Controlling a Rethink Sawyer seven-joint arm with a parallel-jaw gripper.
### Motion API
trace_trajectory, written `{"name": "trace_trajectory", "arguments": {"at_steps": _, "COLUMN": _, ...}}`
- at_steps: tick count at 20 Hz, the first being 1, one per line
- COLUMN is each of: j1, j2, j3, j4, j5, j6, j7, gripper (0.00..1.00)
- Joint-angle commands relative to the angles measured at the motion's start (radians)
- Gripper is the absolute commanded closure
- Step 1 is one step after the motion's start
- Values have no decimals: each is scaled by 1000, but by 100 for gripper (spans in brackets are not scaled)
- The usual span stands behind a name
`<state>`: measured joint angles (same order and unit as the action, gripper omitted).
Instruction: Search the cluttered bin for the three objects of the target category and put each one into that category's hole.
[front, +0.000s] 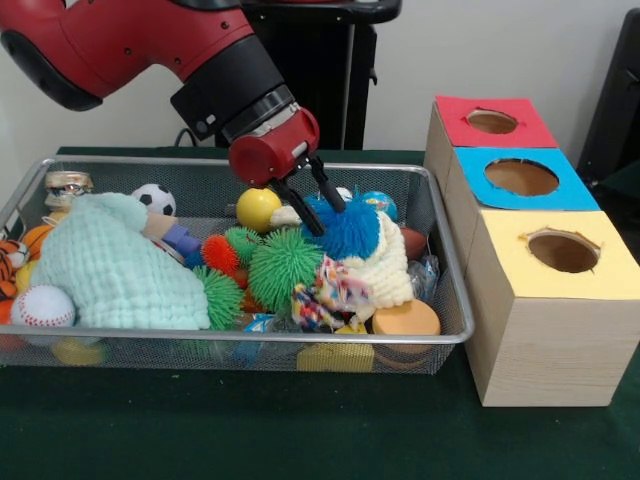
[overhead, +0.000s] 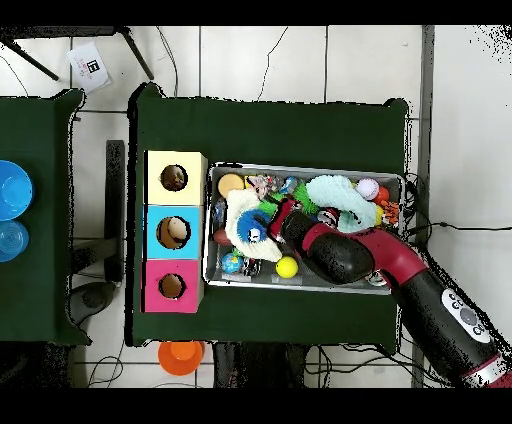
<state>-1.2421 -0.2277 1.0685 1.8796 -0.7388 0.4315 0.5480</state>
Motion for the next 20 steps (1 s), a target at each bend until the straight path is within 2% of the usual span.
{"name": "trace_trajectory", "arguments": {"at_steps": 1, "j1": -4, "j2": -2, "j3": -66, "j4": -80, "j5": -9, "j6": 91, "j7": -37, "gripper": 0}}
{"name": "trace_trajectory", "arguments": {"at_steps": 6, "j1": -36, "j2": 43, "j3": -35, "j4": -75, "j5": 3, "j6": 75, "j7": -60, "gripper": 0}}
{"name": "trace_trajectory", "arguments": {"at_steps": 10, "j1": -73, "j2": 82, "j3": 20, "j4": -62, "j5": 15, "j6": 12, "j7": -37, "gripper": 0}}
{"name": "trace_trajectory", "arguments": {"at_steps": 13, "j1": -58, "j2": 45, "j3": -1, "j4": -52, "j5": -51, "j6": -131, "j7": 76, "gripper": 0}}
{"name": "trace_trajectory", "arguments": {"at_steps": 18, "j1": -13, "j2": -7, "j3": -59, "j4": -68, "j5": -105, "j6": -256, "j7": 173, "gripper": 0}}
{"name": "trace_trajectory", "arguments": {"at_steps": 20, "j1": -10, "j2": -8, "j3": -65, "j4": -67, "j5": -107, "j6": -278, "j7": 172, "gripper": 0}}
